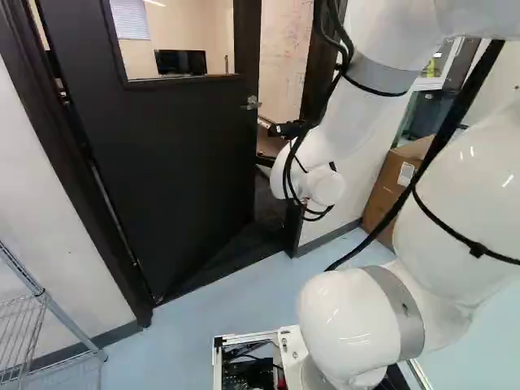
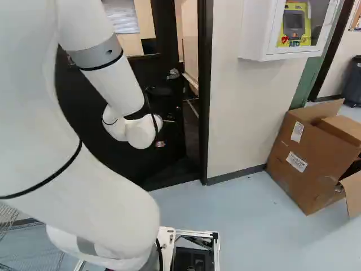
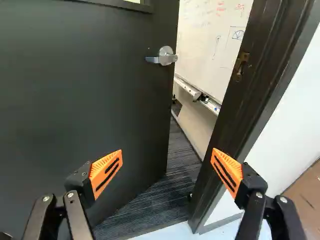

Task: Open the door and move inside

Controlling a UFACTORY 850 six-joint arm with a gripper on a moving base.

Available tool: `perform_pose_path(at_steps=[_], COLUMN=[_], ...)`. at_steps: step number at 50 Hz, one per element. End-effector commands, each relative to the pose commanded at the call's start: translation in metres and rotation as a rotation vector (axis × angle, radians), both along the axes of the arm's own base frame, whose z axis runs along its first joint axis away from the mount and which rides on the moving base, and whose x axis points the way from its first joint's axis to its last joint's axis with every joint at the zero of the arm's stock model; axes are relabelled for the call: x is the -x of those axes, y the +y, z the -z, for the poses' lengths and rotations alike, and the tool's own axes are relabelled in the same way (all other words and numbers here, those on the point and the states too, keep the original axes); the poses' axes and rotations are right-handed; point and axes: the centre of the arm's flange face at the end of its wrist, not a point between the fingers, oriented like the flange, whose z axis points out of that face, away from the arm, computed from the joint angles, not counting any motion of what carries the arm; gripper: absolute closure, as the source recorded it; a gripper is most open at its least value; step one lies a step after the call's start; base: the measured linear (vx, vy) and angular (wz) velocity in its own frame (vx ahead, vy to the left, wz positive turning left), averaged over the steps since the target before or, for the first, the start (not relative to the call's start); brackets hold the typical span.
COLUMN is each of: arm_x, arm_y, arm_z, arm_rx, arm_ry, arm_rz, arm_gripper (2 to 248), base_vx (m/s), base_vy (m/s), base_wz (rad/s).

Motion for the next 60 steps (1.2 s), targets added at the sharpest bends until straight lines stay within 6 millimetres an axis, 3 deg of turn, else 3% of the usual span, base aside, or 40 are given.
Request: perform_pose_path(at_steps=[60], arm_x=[0.0038], arm_y=[0.0003], arm_z=[0.0002], arm_rx=[0.000], arm_ry=[-0.001], arm_rz=[-0.001], arm_gripper=[3], base_vx=[0.026], base_vy=[0.006], base_wz=[-0.005])
